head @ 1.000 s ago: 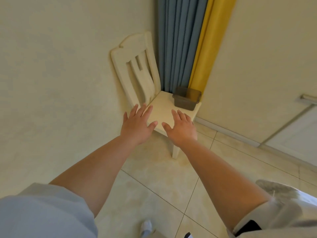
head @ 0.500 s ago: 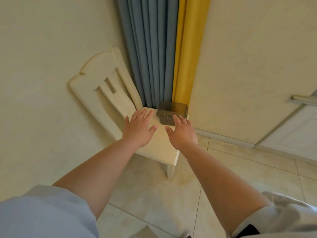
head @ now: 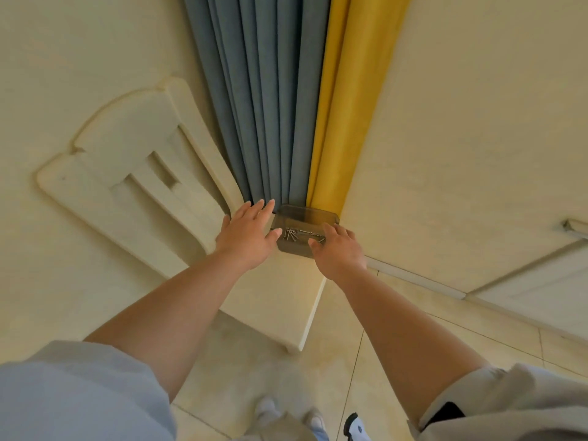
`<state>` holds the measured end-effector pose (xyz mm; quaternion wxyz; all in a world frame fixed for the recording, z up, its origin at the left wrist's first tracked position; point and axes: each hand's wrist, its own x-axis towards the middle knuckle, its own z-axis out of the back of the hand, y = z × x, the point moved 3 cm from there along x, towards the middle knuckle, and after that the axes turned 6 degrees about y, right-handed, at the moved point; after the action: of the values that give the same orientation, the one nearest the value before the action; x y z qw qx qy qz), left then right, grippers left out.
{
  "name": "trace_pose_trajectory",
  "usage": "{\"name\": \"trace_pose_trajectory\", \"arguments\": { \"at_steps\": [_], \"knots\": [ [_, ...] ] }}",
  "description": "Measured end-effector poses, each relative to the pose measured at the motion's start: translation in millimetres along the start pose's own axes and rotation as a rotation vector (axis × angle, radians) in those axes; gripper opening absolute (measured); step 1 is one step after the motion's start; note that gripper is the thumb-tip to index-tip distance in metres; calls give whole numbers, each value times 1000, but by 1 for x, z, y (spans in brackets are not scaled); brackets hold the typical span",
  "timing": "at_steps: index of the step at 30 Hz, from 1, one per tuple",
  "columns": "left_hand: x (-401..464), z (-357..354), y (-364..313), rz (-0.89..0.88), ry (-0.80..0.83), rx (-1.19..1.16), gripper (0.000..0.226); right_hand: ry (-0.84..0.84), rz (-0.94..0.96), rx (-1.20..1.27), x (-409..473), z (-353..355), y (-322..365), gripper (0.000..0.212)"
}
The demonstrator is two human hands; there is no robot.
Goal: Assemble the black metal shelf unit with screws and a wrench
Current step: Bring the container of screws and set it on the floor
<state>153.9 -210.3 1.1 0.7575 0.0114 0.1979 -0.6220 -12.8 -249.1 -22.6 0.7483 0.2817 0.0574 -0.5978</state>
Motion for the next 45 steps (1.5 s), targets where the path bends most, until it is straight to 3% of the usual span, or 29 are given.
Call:
{"name": "trace_pose_trajectory", "arguments": {
  "at_steps": [13,25,36,45],
  "knots": [
    [173,-17,35,-29,168,45,60,89,-138,49,156,-8,-9,47],
    [258,-120,68,84,397,-89,59,262,-161,-30,259,-67,-42,48],
    [304,-181,75,240,474,-194,62,93,-497,166,308,-101,-96,41],
    [320,-209,93,376,536,-261,51,140,-616,362,322,-114,-107,45]
  ]
}}
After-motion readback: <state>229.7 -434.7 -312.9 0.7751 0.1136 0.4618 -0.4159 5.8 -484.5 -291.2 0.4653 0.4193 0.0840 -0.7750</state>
